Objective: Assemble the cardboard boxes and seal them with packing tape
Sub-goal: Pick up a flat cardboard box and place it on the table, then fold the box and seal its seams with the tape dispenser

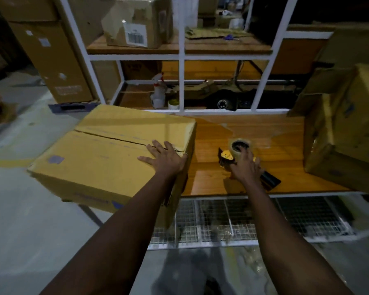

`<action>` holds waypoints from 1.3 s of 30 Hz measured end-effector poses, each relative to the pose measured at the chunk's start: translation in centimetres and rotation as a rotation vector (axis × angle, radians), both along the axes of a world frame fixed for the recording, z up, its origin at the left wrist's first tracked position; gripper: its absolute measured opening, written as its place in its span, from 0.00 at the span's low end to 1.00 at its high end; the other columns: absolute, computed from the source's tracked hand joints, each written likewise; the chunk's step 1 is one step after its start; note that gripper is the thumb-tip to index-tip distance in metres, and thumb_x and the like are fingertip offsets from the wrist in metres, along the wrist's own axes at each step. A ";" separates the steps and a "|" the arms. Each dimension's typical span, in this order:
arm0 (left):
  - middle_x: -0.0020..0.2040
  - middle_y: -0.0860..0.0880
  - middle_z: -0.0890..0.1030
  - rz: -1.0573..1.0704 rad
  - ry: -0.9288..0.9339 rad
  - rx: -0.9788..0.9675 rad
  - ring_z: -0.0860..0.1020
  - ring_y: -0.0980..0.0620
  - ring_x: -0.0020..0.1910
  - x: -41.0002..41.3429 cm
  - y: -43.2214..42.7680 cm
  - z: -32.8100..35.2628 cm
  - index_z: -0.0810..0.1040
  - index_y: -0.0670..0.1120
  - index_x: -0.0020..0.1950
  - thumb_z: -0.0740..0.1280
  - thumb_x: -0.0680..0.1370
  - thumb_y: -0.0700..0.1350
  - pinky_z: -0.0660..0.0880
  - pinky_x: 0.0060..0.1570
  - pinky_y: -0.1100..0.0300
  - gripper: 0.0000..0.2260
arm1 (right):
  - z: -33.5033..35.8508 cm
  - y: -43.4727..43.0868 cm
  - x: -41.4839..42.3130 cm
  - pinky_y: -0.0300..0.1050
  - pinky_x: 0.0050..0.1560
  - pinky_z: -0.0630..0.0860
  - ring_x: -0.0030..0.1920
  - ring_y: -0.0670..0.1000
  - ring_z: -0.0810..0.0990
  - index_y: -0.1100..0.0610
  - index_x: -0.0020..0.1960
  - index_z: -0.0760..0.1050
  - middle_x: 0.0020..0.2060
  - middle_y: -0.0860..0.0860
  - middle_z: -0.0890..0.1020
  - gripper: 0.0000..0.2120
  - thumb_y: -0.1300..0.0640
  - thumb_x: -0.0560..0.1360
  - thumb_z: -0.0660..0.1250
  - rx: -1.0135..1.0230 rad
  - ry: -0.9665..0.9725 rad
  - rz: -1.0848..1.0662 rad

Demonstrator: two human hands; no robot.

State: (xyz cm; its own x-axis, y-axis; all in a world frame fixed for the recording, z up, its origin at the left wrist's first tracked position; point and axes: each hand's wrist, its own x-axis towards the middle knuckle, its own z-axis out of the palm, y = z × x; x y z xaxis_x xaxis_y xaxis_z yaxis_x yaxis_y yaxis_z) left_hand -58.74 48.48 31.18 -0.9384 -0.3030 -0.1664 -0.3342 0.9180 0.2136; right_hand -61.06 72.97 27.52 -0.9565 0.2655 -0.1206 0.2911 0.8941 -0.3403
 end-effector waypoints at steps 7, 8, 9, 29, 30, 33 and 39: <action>0.79 0.33 0.40 0.044 0.035 -0.006 0.38 0.27 0.75 -6.7 6.4 -0.8 0.48 0.51 0.81 0.50 0.80 0.65 0.39 0.63 0.21 0.33 | -3.3 7.4 -4.0 0.74 0.69 0.55 0.75 0.67 0.53 0.54 0.77 0.55 0.79 0.55 0.53 0.41 0.41 0.73 0.71 0.104 -0.157 -0.057; 0.78 0.32 0.40 0.057 0.036 -0.007 0.38 0.26 0.75 -7.4 7.0 -0.8 0.49 0.51 0.81 0.51 0.80 0.64 0.39 0.63 0.21 0.33 | -3.7 8.0 -4.3 0.74 0.69 0.55 0.75 0.68 0.53 0.54 0.77 0.56 0.79 0.55 0.52 0.42 0.41 0.72 0.72 0.113 -0.175 -0.051; 0.78 0.32 0.40 0.072 0.038 -0.011 0.37 0.26 0.75 -8.1 7.6 -0.8 0.49 0.51 0.81 0.51 0.80 0.64 0.39 0.63 0.20 0.33 | -4.0 8.5 -4.8 0.74 0.69 0.54 0.76 0.69 0.52 0.54 0.77 0.56 0.79 0.55 0.52 0.42 0.40 0.71 0.73 0.118 -0.197 -0.047; 0.78 0.32 0.39 0.119 0.030 0.022 0.36 0.25 0.74 -12.7 11.2 -0.8 0.47 0.50 0.81 0.49 0.80 0.66 0.36 0.61 0.20 0.34 | -6.1 11.2 -7.3 0.61 0.59 0.62 0.63 0.60 0.69 0.50 0.60 0.70 0.59 0.53 0.78 0.13 0.49 0.78 0.65 0.124 -0.144 -0.037; 0.78 0.32 0.39 0.105 0.032 0.020 0.36 0.25 0.74 -12.6 11.1 -0.8 0.47 0.51 0.81 0.48 0.80 0.66 0.36 0.61 0.20 0.34 | -5.8 11.0 -7.4 0.61 0.60 0.63 0.63 0.60 0.69 0.50 0.59 0.71 0.58 0.53 0.78 0.12 0.49 0.78 0.66 0.117 -0.122 -0.056; 0.79 0.34 0.41 0.033 0.047 0.012 0.38 0.27 0.75 -12.1 9.8 -0.9 0.48 0.54 0.80 0.45 0.80 0.66 0.37 0.61 0.20 0.31 | -4.0 10.4 -7.8 0.62 0.63 0.63 0.62 0.60 0.70 0.50 0.58 0.72 0.56 0.52 0.78 0.11 0.49 0.77 0.66 0.115 -0.028 -0.121; 0.81 0.42 0.46 -0.195 0.101 -0.040 0.44 0.32 0.78 -11.0 3.6 -1.2 0.49 0.58 0.80 0.45 0.82 0.62 0.42 0.66 0.23 0.26 | 2.6 7.7 -9.5 0.61 0.61 0.62 0.63 0.61 0.70 0.53 0.57 0.73 0.58 0.54 0.78 0.12 0.50 0.77 0.67 0.126 0.267 -0.192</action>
State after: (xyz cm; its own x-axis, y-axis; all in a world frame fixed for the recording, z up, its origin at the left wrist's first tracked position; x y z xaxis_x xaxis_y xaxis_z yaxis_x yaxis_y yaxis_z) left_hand -69.74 52.12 29.99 -0.9912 -0.1182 -0.0601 -0.1280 0.9716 0.1992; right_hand -70.56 80.67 30.16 -0.8812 0.4404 0.1718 0.3737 0.8716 -0.3174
